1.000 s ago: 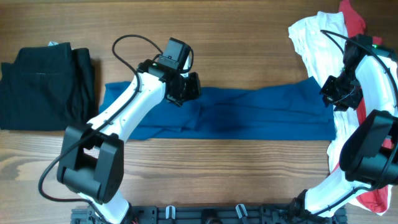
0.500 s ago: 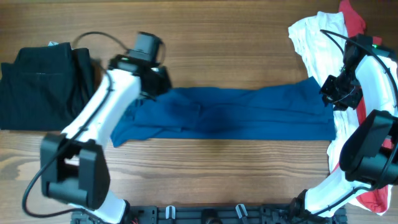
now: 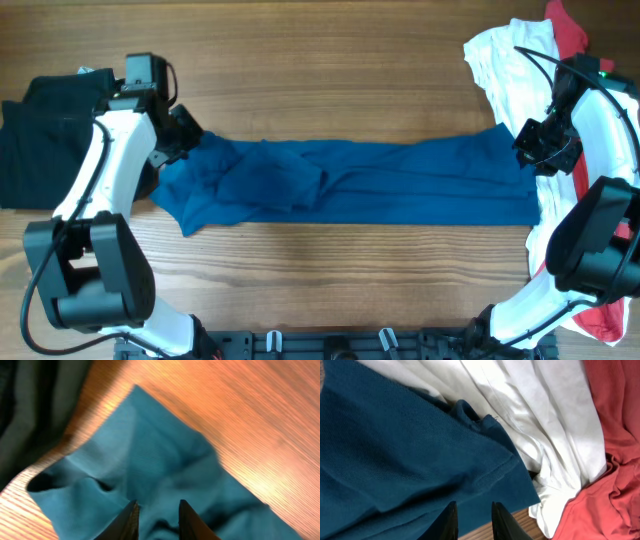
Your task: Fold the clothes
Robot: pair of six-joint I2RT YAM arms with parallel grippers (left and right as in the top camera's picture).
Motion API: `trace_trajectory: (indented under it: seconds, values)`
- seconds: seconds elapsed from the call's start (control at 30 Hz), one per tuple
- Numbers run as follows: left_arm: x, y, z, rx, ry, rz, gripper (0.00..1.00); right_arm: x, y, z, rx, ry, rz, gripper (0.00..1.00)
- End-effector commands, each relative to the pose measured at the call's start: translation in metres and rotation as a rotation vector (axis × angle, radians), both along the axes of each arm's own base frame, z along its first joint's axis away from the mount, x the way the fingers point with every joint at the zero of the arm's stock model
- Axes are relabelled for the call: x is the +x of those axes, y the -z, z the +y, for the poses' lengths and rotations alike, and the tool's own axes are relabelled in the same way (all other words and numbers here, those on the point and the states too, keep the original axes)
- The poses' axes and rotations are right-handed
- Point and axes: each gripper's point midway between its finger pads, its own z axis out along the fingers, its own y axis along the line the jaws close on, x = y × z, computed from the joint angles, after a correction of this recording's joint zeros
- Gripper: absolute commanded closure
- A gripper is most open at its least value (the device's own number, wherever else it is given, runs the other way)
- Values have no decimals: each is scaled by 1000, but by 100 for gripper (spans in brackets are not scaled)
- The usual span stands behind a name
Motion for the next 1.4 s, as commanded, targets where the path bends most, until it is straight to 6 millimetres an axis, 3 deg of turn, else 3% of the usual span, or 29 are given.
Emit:
trace_trajectory:
  seconds: [0.0, 0.2, 0.4, 0.57, 0.7, 0.8, 0.93, 1.17, 1.37]
  values:
    - [-14, 30, 5, -1, -9, 79, 73, -1, -4, 3, 12, -7, -20, 77]
    - [-10, 43, -10, -80, 39, 85, 71, -1, -4, 3, 13, -8, -17, 77]
    - [-4, 42, -11, -87, 42, 64, 69, -2, -4, 3, 13, -12, -16, 76]
    - [4, 38, -29, -192, 67, 22, 69, -1, -4, 3, 13, -17, -16, 77]
    - [3, 39, -26, -174, 67, 26, 69, -1, -4, 3, 14, -20, -16, 76]
    - [-1, 44, -20, -136, 57, 43, 73, -2, -4, 3, 14, -20, -15, 76]
    - [-12, 53, -15, -114, 48, 74, 96, -2, -4, 3, 14, -19, -15, 76]
    - [-33, 52, -21, -153, 45, 144, 96, -2, -4, 3, 14, -20, -15, 76]
    - [-67, 38, -5, -131, -74, 247, 96, -1, -4, 3, 14, -20, -16, 76]
